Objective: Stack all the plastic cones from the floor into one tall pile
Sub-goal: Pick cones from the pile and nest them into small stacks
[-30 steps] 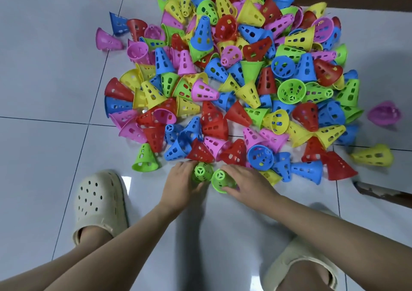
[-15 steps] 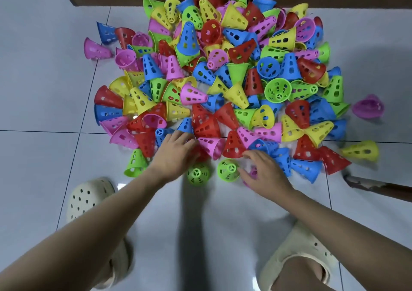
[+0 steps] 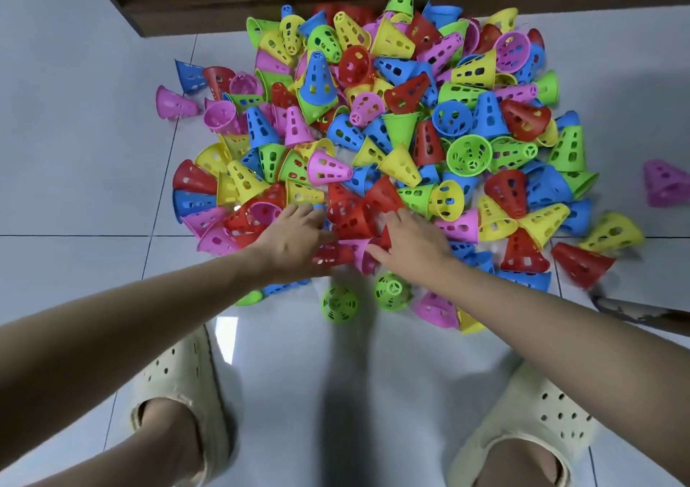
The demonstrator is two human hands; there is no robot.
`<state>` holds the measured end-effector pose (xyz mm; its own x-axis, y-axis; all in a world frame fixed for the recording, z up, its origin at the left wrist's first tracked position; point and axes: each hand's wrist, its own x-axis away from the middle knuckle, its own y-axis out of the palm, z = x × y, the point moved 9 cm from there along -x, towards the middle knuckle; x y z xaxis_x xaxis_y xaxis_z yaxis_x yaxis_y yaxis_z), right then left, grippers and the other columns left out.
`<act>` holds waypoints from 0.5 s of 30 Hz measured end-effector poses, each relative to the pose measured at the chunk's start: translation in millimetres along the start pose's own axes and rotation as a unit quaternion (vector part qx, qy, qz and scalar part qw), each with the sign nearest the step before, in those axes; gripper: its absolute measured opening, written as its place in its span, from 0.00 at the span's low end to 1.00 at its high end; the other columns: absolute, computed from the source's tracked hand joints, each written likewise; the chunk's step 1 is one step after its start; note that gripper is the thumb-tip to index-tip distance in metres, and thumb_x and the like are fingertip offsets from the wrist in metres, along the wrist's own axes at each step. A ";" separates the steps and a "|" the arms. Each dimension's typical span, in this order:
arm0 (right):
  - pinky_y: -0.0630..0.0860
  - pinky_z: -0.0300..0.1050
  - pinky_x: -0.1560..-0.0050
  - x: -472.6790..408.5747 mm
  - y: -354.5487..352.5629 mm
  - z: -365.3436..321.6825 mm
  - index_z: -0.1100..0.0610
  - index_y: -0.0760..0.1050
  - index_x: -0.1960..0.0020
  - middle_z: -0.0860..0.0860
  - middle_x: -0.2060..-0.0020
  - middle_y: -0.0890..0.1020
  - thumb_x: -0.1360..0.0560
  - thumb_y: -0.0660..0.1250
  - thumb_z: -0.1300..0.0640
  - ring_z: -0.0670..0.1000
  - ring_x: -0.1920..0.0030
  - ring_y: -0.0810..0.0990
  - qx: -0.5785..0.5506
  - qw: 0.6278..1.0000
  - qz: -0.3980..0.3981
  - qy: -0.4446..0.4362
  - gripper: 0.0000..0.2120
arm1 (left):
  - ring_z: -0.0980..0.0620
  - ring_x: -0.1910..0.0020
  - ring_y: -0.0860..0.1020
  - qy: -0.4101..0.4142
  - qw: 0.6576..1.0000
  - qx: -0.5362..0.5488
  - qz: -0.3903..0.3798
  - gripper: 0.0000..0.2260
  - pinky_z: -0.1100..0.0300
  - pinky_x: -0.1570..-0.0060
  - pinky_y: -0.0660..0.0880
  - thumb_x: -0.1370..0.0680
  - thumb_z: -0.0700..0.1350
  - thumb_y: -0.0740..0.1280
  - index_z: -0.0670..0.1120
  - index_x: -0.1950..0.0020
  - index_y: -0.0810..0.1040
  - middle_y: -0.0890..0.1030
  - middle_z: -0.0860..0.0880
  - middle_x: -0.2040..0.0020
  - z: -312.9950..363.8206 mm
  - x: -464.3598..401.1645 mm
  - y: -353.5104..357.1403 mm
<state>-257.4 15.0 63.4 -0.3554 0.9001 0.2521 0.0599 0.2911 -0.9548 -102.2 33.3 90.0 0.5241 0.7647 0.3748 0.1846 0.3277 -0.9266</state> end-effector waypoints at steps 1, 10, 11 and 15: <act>0.79 0.52 0.53 -4.2 3.6 -0.4 0.58 0.71 0.36 0.55 0.44 0.77 0.22 0.56 0.33 0.57 0.46 0.78 0.009 1.000 -0.017 0.011 0.30 | 0.51 0.46 0.65 0.008 0.999 0.038 0.017 0.29 0.55 0.44 0.62 0.27 0.71 0.62 0.57 0.31 0.76 0.68 0.52 0.48 -0.9 4.3 -9.8; 0.76 0.48 0.58 -3.1 20.5 -1.2 0.56 0.72 0.42 0.53 0.61 0.78 0.18 0.46 0.36 0.55 0.62 0.77 0.026 0.997 -0.066 0.029 0.27 | 0.61 0.46 0.77 -0.001 0.948 0.318 0.031 0.25 0.69 0.47 0.76 0.29 0.56 0.77 0.54 0.33 0.78 0.78 0.58 0.42 3.7 73.5 -24.9; 0.75 0.48 0.59 0.7 19.6 -0.2 0.56 0.72 0.41 0.54 0.59 0.80 0.17 0.46 0.37 0.56 0.60 0.79 0.026 0.997 -0.059 0.031 0.26 | 0.61 0.46 0.77 -0.001 0.948 0.317 0.036 0.25 0.70 0.47 0.75 0.29 0.56 0.77 0.54 0.34 0.78 0.79 0.58 0.42 3.6 80.1 -23.3; 0.70 0.48 0.61 11.2 25.3 7.1 0.57 0.71 0.40 0.55 0.52 0.81 0.18 0.50 0.42 0.58 0.53 0.81 0.006 0.996 -0.076 0.056 0.21 | 0.59 0.46 0.78 -0.005 0.946 0.323 0.024 0.23 0.66 0.46 0.75 0.27 0.55 0.76 0.54 0.33 0.77 0.80 0.57 0.43 11.1 85.2 5.5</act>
<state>-266.5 30.2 40.9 -0.2528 0.8768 0.4090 0.0027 0.4233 -0.9060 -65.8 106.4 117.2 0.5113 0.7910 0.3362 -0.3871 0.5611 -0.7317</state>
